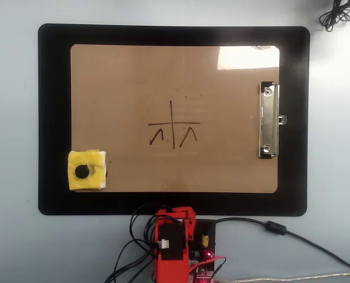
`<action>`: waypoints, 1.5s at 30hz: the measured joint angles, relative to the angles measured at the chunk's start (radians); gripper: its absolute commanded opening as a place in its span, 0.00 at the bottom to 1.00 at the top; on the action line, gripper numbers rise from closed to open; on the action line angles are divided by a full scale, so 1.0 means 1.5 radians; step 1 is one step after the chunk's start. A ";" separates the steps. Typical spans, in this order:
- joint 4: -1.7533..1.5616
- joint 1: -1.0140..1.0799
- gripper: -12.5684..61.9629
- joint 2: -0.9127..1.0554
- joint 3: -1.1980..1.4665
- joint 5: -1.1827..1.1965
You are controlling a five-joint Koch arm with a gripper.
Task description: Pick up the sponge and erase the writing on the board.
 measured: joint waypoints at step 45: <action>-1.358 -0.678 0.60 -0.459 0.063 -0.071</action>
